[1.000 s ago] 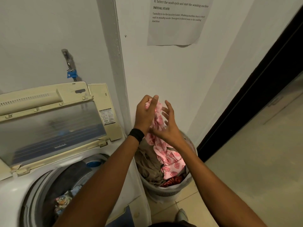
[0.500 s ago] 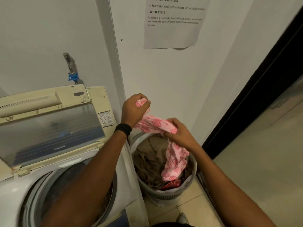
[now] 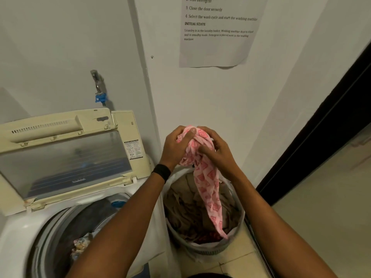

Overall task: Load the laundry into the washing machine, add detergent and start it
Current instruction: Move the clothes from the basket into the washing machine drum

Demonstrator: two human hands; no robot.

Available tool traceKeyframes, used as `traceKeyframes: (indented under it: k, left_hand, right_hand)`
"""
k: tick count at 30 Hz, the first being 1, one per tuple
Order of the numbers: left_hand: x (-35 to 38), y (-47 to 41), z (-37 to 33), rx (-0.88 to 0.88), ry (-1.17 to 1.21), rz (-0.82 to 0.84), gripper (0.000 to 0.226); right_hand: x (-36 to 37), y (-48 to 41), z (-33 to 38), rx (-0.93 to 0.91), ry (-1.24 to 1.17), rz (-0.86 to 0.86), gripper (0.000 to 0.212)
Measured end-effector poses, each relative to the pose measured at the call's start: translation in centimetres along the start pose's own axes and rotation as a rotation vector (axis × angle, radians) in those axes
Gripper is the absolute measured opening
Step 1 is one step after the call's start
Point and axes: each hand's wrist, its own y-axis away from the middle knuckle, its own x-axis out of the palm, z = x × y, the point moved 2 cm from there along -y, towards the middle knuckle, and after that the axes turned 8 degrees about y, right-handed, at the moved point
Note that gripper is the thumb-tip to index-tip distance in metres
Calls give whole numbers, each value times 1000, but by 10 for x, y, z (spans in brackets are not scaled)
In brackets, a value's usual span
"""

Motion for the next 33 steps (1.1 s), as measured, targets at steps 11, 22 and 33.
traceKeyframes:
  k: [11, 22, 33]
  left_hand:
    - [-38, -10, 13, -16, -161, -136, 21]
    - [0, 8, 2, 8, -138, 272, 74]
    - [-8, -1, 1, 48, -100, -128, 30]
  right_hand:
    - [-23, 9, -40, 191, -120, 26, 12]
    - [-4, -31, 10, 40, -262, 8, 18]
    - [18, 2, -34, 74, 0, 194, 87]
